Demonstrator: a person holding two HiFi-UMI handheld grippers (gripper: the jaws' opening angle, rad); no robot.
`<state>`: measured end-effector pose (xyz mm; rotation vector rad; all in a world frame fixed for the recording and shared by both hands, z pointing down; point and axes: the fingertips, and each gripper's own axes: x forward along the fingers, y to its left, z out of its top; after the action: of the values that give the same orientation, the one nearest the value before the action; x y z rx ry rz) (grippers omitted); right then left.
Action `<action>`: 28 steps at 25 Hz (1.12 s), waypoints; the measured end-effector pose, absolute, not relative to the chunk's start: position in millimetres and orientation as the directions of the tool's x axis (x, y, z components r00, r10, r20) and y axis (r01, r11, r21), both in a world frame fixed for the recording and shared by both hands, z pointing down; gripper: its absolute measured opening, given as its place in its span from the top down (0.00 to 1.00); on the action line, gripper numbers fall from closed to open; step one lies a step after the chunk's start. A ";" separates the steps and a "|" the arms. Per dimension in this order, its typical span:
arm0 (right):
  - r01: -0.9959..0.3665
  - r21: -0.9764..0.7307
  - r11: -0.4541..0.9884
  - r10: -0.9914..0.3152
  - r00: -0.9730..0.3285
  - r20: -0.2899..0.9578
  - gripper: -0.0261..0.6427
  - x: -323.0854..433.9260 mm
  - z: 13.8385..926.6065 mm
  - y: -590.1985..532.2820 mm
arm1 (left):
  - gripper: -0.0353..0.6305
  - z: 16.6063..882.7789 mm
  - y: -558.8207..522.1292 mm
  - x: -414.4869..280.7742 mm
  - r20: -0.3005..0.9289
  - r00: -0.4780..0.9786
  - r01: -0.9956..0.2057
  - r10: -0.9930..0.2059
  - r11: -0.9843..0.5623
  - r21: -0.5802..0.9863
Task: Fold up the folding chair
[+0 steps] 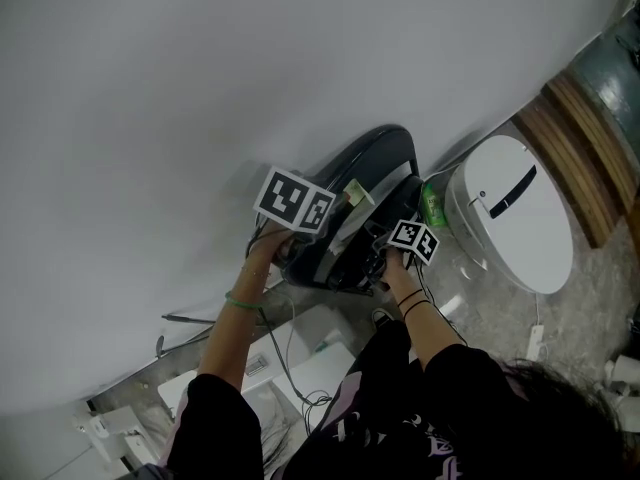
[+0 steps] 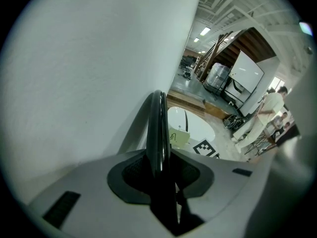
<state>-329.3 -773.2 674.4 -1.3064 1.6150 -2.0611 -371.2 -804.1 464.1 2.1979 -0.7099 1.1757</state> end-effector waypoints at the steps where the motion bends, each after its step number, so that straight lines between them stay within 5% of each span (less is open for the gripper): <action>1: -0.350 -0.859 -0.373 -0.631 -0.583 0.512 0.84 -330.0 674.4 -773.5 | 0.80 464.3 -804.1 -372.0 0.859 0.470 -0.667 -0.202 -0.718 0.197; 10: -0.321 -0.898 -0.301 -0.617 -0.653 0.440 0.84 -328.4 669.1 -767.5 | 0.79 465.9 -805.1 -372.6 0.855 0.472 -0.673 -0.215 -0.715 0.192; 15: -0.439 -0.883 -0.166 -0.555 -0.699 0.451 0.76 -325.0 652.7 -750.3 | 0.66 456.1 -809.7 -386.8 0.821 0.476 -0.732 -0.317 -0.660 0.169; 23: -0.461 -0.886 -0.041 -0.545 -0.734 0.407 0.76 -285.1 615.5 -702.4 | 0.66 399.6 -795.4 -422.2 0.742 0.420 -0.787 -0.522 -0.617 0.011; 28: -0.506 -0.860 0.062 -0.529 -0.748 0.402 0.76 -252.1 580.4 -656.3 | 0.66 362.9 -755.0 -425.9 0.636 0.463 -0.849 -0.617 -0.514 0.120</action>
<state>-252.1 -656.3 580.4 -1.1085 2.2752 -1.8283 -425.9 -755.0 362.9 2.2940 -1.2275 0.7441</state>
